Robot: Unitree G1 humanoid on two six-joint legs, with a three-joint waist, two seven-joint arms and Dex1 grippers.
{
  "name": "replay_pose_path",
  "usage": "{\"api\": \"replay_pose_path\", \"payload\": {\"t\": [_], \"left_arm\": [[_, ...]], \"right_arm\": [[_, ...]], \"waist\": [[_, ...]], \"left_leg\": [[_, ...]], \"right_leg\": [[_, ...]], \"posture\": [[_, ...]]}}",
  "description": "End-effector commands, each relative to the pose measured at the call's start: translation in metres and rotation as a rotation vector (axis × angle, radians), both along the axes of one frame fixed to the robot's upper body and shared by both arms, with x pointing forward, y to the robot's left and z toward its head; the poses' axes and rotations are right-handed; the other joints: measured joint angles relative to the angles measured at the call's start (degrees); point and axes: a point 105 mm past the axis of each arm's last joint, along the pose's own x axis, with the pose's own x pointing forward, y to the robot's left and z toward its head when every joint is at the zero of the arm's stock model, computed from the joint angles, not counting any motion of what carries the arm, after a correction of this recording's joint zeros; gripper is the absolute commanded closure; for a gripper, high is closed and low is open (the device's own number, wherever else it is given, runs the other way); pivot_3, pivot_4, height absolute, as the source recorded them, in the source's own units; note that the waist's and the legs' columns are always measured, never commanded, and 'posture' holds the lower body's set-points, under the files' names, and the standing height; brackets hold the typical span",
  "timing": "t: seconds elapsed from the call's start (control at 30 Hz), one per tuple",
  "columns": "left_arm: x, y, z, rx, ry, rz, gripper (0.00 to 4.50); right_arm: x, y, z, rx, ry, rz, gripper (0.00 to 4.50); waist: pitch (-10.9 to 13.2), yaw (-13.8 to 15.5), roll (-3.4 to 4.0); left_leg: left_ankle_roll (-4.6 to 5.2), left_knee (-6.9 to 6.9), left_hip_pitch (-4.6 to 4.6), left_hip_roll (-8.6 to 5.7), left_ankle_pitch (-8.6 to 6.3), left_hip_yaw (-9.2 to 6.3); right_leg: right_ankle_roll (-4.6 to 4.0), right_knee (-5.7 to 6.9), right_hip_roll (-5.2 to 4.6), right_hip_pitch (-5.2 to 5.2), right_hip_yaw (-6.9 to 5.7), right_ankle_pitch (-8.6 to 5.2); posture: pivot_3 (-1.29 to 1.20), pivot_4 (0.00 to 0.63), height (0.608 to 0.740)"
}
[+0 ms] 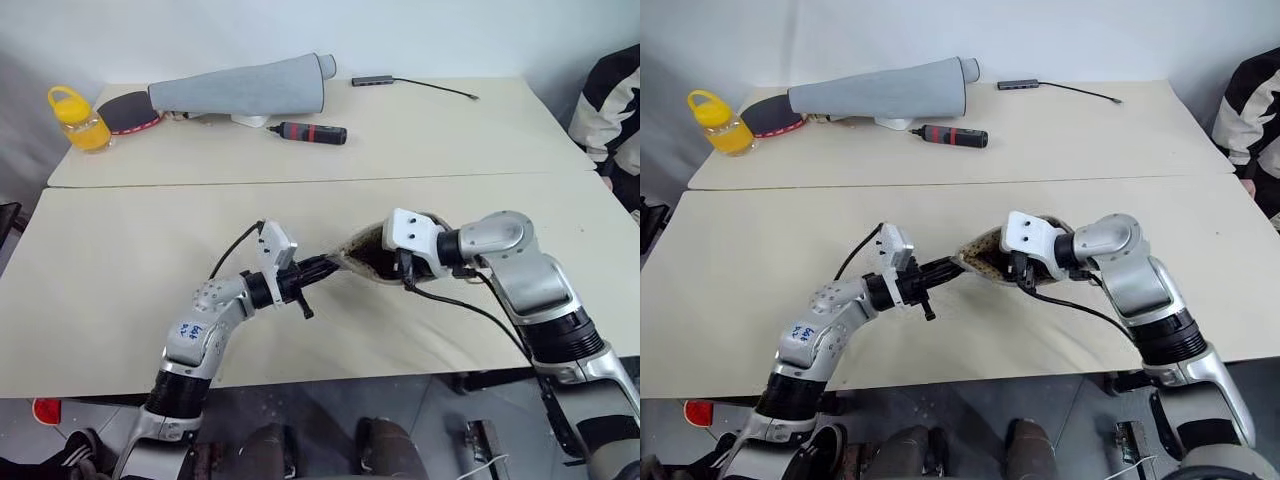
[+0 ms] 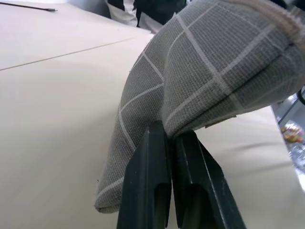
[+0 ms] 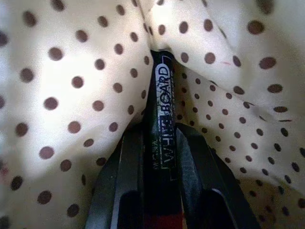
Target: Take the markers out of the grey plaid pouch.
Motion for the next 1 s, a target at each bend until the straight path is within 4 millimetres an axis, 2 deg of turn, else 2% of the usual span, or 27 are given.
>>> {"api": "replay_pose_path", "payload": {"t": [0.03,0.1,0.2,0.27,0.37,0.43,0.57,0.77,0.87,0.93,1.0], "left_arm": [[-0.008,-0.011,0.0,0.004,-0.032,-0.052,4.5],[-0.005,-0.009,0.004,-0.018,-0.046,-0.025,4.5],[0.014,0.001,0.017,-0.068,-0.09,0.105,4.5],[0.019,0.005,0.022,-0.128,-0.057,0.131,4.5],[0.019,0.005,0.024,-0.161,-0.024,0.123,4.5],[0.018,0.003,0.021,-0.158,0.002,0.106,4.5],[0.013,-0.005,0.017,-0.148,0.024,0.072,4.5],[0.011,-0.01,0.031,-0.271,0.087,0.054,4.5],[0.014,-0.004,0.036,-0.332,0.131,0.073,4.5],[0.016,0.001,0.027,-0.262,0.117,0.096,4.5],[0.011,0.003,0.013,-0.139,0.063,0.086,4.5]], "right_arm": [[0.002,0.0,0.018,0.057,-0.057,-0.016,3.91],[-0.002,0.0,0.015,0.052,-0.031,-0.011,3.91],[-0.013,0.001,0.015,0.052,-0.005,0.037,3.91],[-0.016,0.001,0.018,0.0,-0.076,0.084,3.91],[-0.02,0.003,0.022,-0.031,-0.132,0.13,3.91],[-0.022,0.003,0.023,-0.115,-0.212,0.191,3.91],[-0.015,-0.007,0.015,-0.242,-0.27,0.208,3.91],[-0.013,-0.008,0.009,-0.274,-0.298,0.245,3.91],[-0.018,0.002,0.019,-0.176,-0.305,0.275,3.91],[-0.024,0.009,0.034,-0.037,-0.247,0.249,3.91],[-0.02,0.001,0.04,-0.01,-0.215,0.19,3.91]], "waist": [[0.0,0.1,0.0],[0.0,0.08,0.0],[0.0,0.25,0.0],[0.0,0.52,0.0],[0.0,0.73,0.0],[0.0,0.86,0.0],[0.0,1.02,0.0],[0.01,1.27,-0.02],[0.01,1.19,-0.02],[0.01,1.19,-0.02],[0.01,1.11,-0.01]], "left_leg": [[0.0,0.01,-0.01,-0.01,0.0,0.0],[0.01,0.01,-0.01,0.0,0.0,0.0],[0.01,-0.02,-0.01,0.0,-0.01,0.0],[0.02,0.0,-0.04,-0.01,-0.01,0.0],[0.02,0.0,-0.05,0.01,-0.01,0.01],[0.02,0.0,-0.04,0.01,-0.01,0.03],[0.02,0.0,-0.05,0.01,-0.01,0.06],[0.03,0.07,-0.07,0.0,-0.01,0.05],[0.03,0.07,-0.08,0.02,-0.01,0.05],[0.03,0.07,-0.07,0.04,-0.01,0.04],[0.03,0.07,-0.07,0.04,-0.01,0.02]], "right_leg": [[0.0,-0.02,-0.01,0.0,0.0,0.0],[0.0,-0.03,-0.01,0.0,0.0,0.0],[0.0,-0.03,-0.01,0.0,-0.01,0.0],[0.0,-0.06,-0.01,-0.01,-0.01,0.0],[0.0,-0.1,0.01,-0.01,-0.02,0.0],[0.0,-0.1,0.01,-0.01,-0.02,0.0],[0.0,-0.14,0.03,-0.01,-0.01,0.0],[0.01,-0.17,0.02,0.02,0.0,0.0],[0.01,-0.19,0.03,0.02,-0.01,0.0],[0.01,-0.17,0.04,0.02,-0.02,0.0],[0.01,-0.16,0.04,0.02,-0.02,0.0]], "posture": [[0.0,0.15,0.74],[0.0,0.15,0.74],[0.0,0.15,0.74],[0.0,0.15,0.74],[0.0,0.15,0.74],[0.0,0.15,0.74],[0.0,0.15,0.74],[0.0,0.15,0.74],[0.0,0.15,0.74],[0.0,0.15,0.74],[0.0,0.15,0.74]]}}
